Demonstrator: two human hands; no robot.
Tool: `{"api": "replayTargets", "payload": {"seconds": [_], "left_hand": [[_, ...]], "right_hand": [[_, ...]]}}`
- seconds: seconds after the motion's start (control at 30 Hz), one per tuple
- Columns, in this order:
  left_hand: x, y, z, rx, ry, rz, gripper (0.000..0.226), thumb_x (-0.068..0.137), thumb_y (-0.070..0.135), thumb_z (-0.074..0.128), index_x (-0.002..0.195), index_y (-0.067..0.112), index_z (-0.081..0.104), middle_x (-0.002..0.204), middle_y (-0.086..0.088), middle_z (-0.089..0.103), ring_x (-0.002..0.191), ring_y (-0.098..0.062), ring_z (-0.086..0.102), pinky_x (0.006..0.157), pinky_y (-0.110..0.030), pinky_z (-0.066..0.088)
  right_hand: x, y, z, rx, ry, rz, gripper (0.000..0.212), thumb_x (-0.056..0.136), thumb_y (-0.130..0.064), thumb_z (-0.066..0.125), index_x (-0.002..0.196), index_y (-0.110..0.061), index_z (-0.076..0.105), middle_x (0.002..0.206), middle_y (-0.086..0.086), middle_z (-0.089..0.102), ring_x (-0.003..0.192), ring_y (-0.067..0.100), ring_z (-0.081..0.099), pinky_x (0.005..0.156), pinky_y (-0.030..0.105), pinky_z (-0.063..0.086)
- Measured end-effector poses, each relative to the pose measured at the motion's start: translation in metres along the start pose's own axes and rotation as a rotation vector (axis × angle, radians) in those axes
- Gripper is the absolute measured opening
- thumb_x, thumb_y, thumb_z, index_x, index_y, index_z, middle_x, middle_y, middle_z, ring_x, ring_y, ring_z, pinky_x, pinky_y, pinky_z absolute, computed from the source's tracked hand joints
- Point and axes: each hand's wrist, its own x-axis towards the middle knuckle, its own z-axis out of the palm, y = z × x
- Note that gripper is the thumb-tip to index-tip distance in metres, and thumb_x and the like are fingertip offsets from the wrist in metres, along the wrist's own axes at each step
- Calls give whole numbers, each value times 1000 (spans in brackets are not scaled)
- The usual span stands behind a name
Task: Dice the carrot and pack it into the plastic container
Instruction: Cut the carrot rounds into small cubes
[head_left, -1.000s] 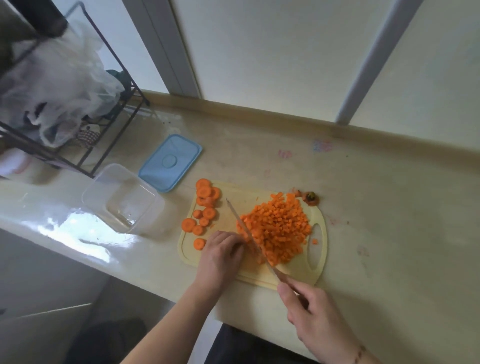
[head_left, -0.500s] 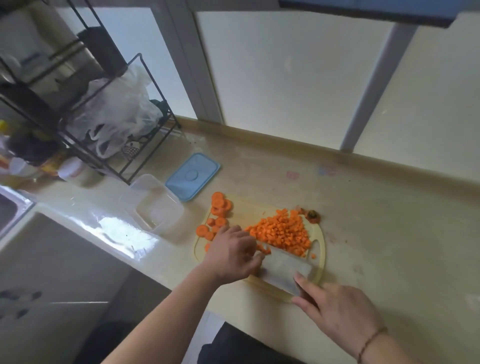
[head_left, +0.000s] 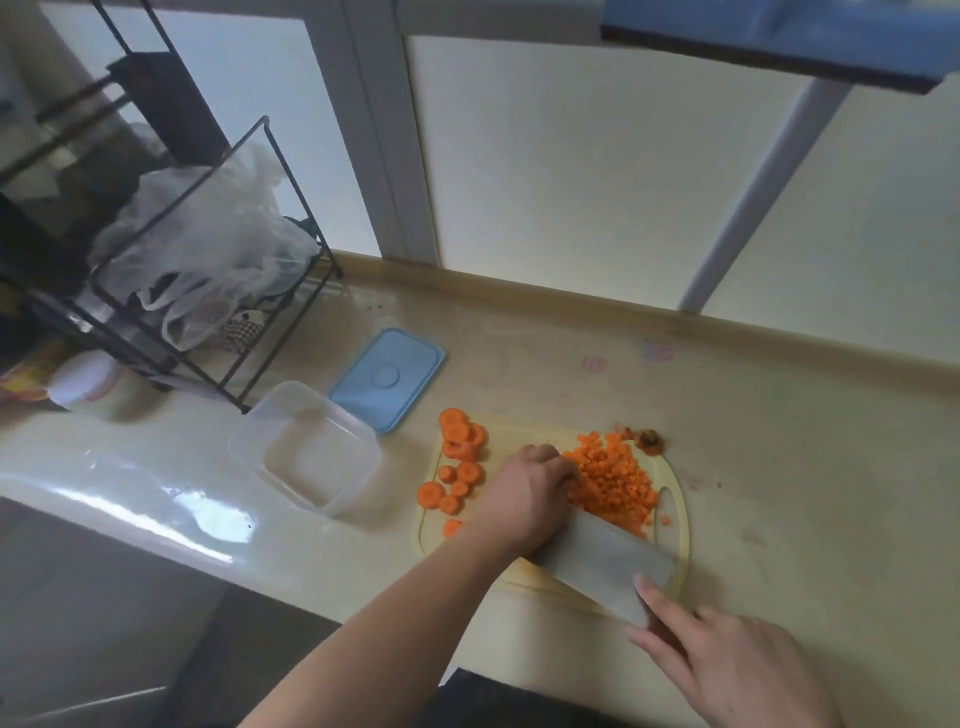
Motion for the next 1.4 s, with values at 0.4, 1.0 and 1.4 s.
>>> {"api": "replayTargets", "payload": {"seconds": [0.4,1.0,1.4], "left_hand": [[-53,-93,-24,418,205,34,17,78,36,61,77,20,65,79,4,60,69,-25,53,58,-33,40],[-98,-27,13,-133,471,-299,17,87,30,68,101,23,75,81,17,61,82,-14,59,77,-34,51],[-129,-17,71,120,530,-172,20,97,40,64,113,27,63,113,9,61,100,-20,55,84,-34,40]], "right_hand": [[-26,-32,-12,334,-196,434,69,80,-84,18,106,-46,70,55,-13,67,41,4,61,32,22,45],[-8,-38,-16,1202,-326,630,19,93,-25,60,91,-38,73,47,11,53,44,19,46,47,21,35],[15,2,19,1307,-446,615,17,93,-27,55,90,-24,71,44,13,40,32,14,32,35,16,27]]}}
